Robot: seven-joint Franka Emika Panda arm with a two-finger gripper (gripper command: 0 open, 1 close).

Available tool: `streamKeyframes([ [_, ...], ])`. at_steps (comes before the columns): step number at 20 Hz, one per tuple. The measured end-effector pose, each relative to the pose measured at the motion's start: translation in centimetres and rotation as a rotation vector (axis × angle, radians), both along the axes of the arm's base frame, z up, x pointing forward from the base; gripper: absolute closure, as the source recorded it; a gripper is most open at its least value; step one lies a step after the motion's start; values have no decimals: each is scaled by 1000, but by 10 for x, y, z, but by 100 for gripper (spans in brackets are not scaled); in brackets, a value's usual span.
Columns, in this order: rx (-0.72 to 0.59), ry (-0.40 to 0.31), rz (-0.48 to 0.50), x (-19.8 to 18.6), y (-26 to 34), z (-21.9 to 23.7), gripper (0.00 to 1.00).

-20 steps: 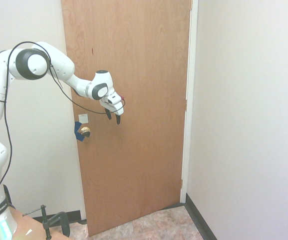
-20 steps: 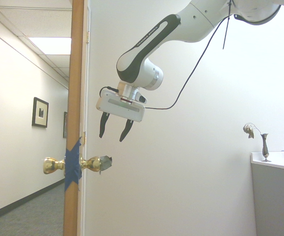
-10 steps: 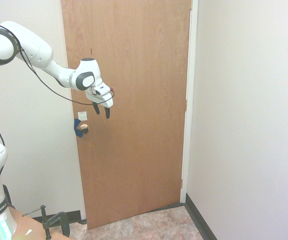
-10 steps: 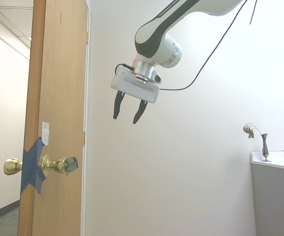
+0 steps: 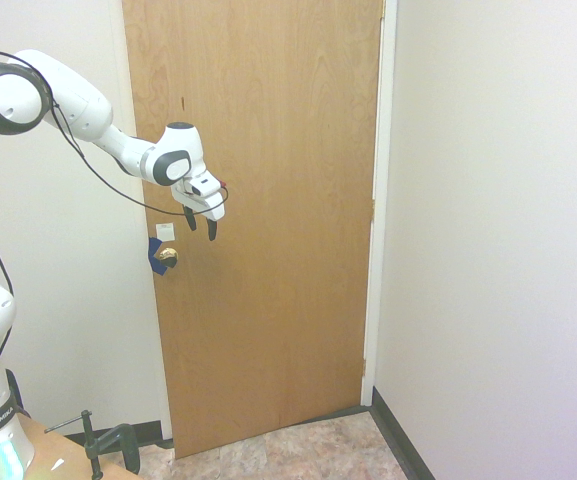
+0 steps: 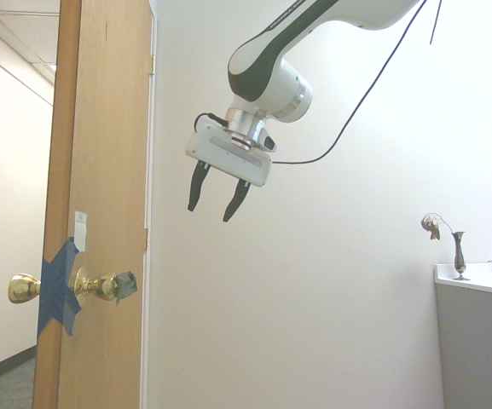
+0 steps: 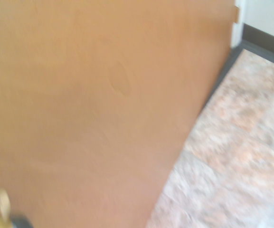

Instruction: Shut the door

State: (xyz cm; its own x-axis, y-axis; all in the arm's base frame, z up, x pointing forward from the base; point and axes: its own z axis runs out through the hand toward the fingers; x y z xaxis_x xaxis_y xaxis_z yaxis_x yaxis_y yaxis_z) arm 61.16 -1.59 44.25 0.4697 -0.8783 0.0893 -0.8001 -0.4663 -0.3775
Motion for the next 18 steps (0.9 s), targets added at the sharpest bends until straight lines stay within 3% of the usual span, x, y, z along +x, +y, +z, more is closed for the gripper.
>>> streamKeyframes([
  [8,-72,-10,91,99,80,-10,0],
  [18,-116,-29,178,150,144,14,0],
])
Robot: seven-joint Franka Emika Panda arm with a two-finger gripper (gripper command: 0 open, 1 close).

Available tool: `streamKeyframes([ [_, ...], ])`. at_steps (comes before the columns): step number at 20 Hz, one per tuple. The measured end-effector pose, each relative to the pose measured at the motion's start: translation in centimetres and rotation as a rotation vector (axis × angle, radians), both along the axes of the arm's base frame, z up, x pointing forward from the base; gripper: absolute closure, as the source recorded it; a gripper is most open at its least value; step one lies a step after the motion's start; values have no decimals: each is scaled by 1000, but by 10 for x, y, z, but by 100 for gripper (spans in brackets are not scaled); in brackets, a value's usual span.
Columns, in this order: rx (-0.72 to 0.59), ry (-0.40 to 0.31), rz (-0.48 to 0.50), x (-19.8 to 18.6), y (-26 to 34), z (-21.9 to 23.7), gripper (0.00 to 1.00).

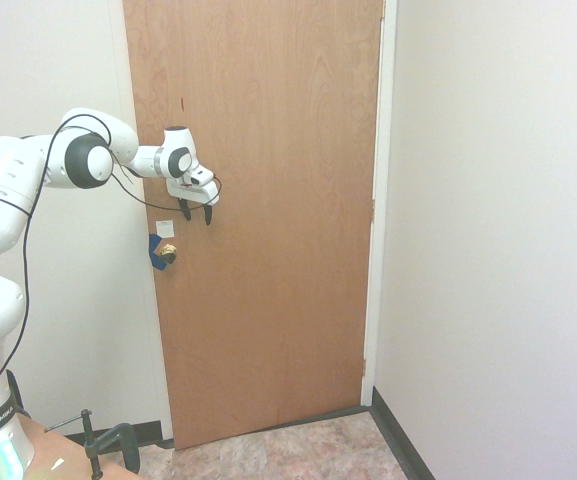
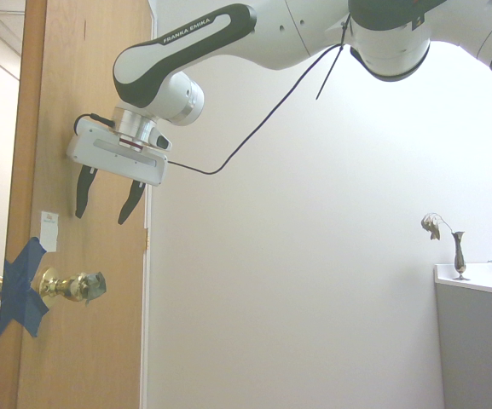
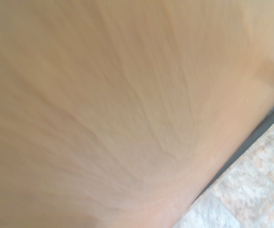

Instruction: Shut the door

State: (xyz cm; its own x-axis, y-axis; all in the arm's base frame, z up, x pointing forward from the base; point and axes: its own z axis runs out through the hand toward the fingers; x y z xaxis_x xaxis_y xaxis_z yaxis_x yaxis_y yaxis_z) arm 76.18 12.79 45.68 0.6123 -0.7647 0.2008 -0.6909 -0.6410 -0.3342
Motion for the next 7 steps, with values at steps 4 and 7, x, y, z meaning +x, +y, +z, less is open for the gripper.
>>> streamKeyframes([
  [4,-41,19,-62,-24,-49,45,0],
  [7,-64,33,-130,-60,-112,90,0],
])
